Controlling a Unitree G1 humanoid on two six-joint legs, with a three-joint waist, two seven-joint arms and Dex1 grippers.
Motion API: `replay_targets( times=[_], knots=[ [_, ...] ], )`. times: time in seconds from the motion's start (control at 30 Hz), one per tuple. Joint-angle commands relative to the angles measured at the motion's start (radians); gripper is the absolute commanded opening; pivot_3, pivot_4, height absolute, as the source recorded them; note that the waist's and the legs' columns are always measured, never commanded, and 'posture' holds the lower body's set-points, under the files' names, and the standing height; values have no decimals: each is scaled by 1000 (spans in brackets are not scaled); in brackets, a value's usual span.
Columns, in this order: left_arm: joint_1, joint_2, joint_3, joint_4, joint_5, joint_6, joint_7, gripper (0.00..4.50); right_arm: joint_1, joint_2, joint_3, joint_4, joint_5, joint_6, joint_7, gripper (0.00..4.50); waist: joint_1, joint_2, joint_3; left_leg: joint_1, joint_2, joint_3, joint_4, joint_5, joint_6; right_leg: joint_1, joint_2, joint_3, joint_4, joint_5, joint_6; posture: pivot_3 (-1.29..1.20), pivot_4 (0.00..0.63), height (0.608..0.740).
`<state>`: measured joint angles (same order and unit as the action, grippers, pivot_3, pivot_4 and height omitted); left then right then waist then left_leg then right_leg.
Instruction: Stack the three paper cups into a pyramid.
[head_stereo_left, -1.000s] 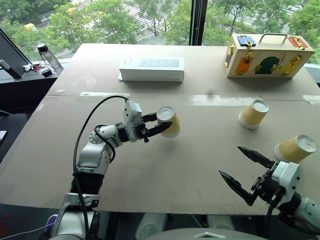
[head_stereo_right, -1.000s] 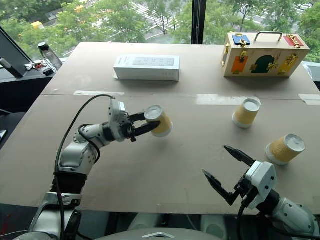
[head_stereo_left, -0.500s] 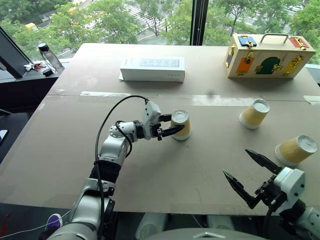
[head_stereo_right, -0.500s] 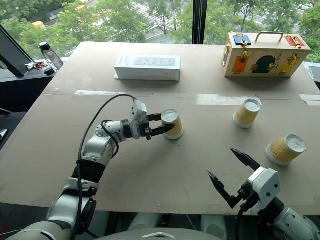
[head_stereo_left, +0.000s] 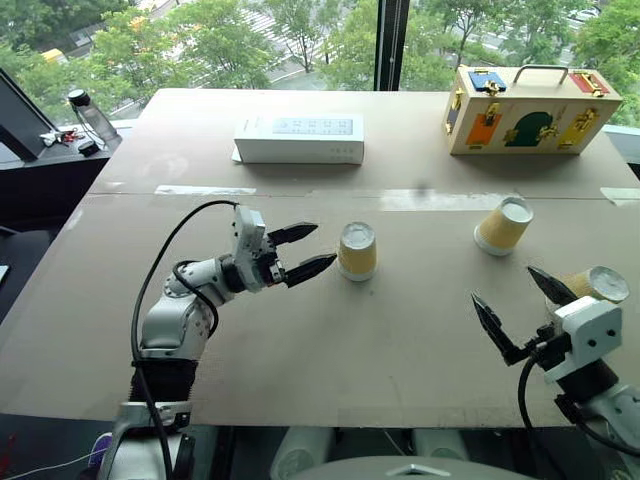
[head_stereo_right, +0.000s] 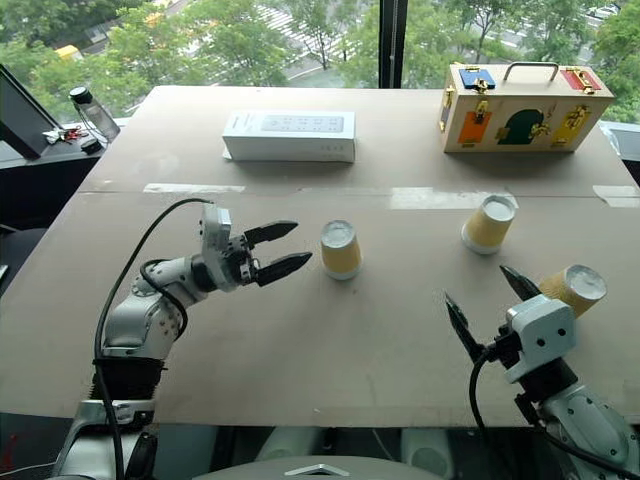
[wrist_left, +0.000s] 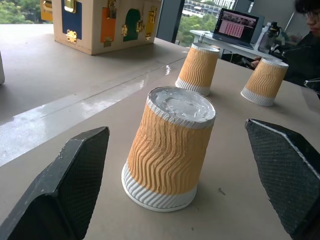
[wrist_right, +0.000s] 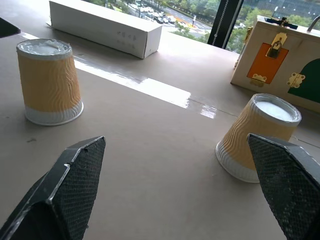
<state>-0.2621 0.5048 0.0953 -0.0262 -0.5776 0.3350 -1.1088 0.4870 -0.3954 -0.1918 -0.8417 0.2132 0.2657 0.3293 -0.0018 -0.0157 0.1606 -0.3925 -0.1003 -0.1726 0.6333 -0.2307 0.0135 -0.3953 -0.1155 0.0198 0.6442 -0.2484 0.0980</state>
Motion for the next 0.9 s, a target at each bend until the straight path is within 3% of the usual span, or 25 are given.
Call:
replay_targets(
  times=[0.03,0.27,0.53,0.9],
  knots=[
    [50,44,31,-162,-95,59,-30,4477,-109,-13,-23,-32,-27,149,-76,4500,4,0,0,0,0,0,0,0,0,0,0,0,0,0,0,0,150,740],
    [119,98,3,-339,-143,101,-50,4477,-258,-54,-229,32,10,298,-108,4500,17,1,0,-1,-1,1,0,0,0,0,-1,0,0,0,-1,0,150,740],
    [72,97,-45,-387,-189,144,-55,4477,-192,-60,-458,105,41,424,-98,4500,15,1,0,-1,-1,2,-1,0,0,0,0,0,0,0,-1,0,150,740],
    [92,126,-54,-363,-205,110,-170,4477,-219,21,-545,74,241,602,-118,4500,12,2,0,0,1,3,-1,0,0,1,0,1,0,1,-2,0,150,740]
  ],
)
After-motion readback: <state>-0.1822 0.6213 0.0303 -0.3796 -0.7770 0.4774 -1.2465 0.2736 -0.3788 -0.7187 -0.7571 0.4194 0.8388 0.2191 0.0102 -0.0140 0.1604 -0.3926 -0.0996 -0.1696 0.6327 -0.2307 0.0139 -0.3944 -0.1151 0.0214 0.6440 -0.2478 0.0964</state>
